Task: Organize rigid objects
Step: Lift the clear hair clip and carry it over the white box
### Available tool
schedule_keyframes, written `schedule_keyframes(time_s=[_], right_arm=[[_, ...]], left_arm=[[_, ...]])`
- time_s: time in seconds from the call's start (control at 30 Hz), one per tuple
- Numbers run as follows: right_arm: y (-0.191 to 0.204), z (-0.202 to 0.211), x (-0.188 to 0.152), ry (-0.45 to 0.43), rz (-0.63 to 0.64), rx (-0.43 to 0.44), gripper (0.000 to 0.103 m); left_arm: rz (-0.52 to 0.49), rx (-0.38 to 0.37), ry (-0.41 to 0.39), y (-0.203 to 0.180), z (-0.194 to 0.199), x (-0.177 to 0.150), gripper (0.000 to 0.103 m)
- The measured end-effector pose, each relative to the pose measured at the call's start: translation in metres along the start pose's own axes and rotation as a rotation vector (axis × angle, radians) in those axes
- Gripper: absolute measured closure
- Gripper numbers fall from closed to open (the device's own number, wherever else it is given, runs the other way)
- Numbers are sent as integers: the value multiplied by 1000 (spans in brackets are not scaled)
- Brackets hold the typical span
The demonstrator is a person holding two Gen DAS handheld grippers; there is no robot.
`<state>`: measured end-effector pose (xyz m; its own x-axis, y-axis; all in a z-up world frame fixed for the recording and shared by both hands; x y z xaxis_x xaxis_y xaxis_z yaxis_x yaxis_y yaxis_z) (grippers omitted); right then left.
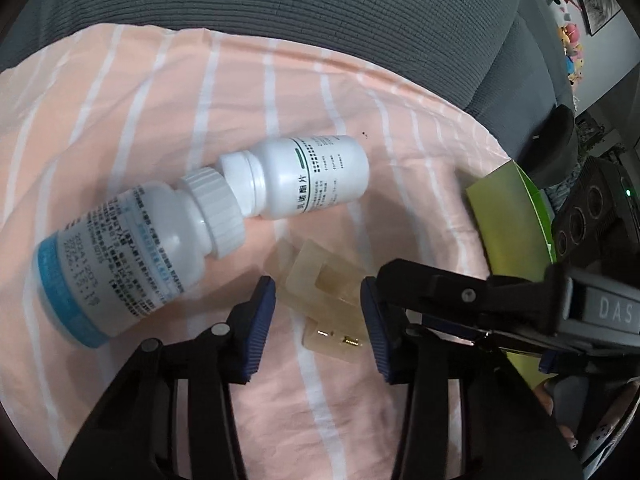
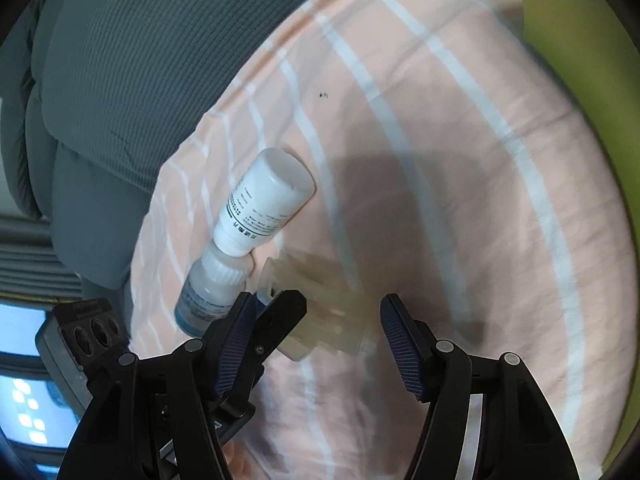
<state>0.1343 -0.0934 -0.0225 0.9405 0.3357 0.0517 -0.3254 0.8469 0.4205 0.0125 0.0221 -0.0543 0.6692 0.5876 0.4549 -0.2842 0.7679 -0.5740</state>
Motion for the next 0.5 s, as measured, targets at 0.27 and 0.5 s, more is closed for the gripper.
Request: schedule_keyframes(time_s=[0.27, 0.5], right_arm=[[9, 15, -3, -53, 10, 13, 44], [16, 58, -1, -177, 53, 35, 44]], left_arm=[[-44, 38, -55, -22, 19, 1, 62], [-112, 38, -132, -61, 41, 17, 62]])
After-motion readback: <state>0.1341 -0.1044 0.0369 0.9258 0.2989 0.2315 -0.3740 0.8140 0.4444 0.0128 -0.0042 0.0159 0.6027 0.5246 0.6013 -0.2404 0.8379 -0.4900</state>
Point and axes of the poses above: each gripper's, at about its wrist camera, not at the fingertips, and z roughly against the way its jaws point, y to its left, x to its top, the point moved 3 cm from there along -z, roughly the way its jaws point, and after that the axes turned 12 degrees about -x, right-handed, at the moved point
